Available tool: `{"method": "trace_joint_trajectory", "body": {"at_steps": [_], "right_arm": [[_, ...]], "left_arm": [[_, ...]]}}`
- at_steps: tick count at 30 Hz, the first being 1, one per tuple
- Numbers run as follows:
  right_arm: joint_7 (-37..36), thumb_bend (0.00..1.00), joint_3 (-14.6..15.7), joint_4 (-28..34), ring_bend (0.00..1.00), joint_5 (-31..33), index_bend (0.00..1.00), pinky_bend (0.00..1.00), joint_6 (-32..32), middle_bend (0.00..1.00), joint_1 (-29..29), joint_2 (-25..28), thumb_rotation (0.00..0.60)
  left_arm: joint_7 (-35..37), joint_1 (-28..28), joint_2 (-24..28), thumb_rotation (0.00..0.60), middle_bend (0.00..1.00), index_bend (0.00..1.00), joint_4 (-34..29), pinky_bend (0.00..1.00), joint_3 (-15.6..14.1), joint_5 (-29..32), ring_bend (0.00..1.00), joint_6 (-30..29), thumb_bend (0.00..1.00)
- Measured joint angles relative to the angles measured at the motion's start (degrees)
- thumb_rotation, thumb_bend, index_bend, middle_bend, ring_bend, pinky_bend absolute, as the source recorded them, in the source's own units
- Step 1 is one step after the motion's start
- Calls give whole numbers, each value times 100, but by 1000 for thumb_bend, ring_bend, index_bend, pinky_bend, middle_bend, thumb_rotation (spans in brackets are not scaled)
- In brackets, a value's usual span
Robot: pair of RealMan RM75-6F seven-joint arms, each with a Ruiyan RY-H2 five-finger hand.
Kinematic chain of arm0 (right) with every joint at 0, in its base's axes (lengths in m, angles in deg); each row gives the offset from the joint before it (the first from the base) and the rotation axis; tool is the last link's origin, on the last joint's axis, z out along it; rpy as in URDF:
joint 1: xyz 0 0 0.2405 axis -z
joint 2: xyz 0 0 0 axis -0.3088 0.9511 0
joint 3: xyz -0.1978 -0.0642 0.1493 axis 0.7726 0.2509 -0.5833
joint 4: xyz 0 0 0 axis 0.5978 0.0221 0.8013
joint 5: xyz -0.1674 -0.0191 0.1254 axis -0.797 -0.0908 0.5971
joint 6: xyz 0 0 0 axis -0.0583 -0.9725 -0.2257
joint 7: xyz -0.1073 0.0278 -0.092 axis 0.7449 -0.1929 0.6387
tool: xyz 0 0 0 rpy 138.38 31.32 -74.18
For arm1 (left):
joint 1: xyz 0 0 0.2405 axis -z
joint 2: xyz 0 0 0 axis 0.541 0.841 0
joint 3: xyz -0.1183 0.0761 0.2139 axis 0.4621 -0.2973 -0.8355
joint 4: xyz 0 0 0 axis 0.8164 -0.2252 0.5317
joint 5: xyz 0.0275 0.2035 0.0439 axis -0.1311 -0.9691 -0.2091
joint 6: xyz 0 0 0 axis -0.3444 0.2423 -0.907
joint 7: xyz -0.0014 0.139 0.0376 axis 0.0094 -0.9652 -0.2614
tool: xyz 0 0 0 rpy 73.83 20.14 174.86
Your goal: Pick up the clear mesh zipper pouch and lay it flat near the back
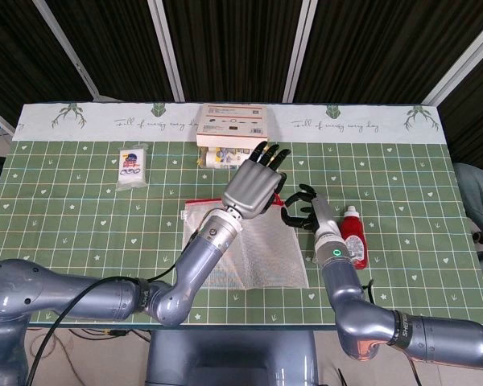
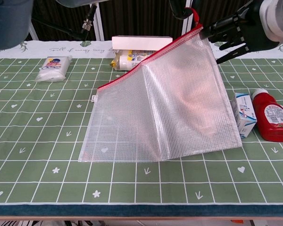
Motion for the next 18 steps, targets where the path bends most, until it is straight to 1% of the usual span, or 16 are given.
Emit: {"method": "trace_joint_trajectory", "body": {"at_steps": [18], "right_arm": [[-177,550,-474,255,0,177,616,193,28,117,71,208,600]], "left_arm": [[265,-434,404,600,83,578,-166,0,-271,-133,0,-32,463]]}}
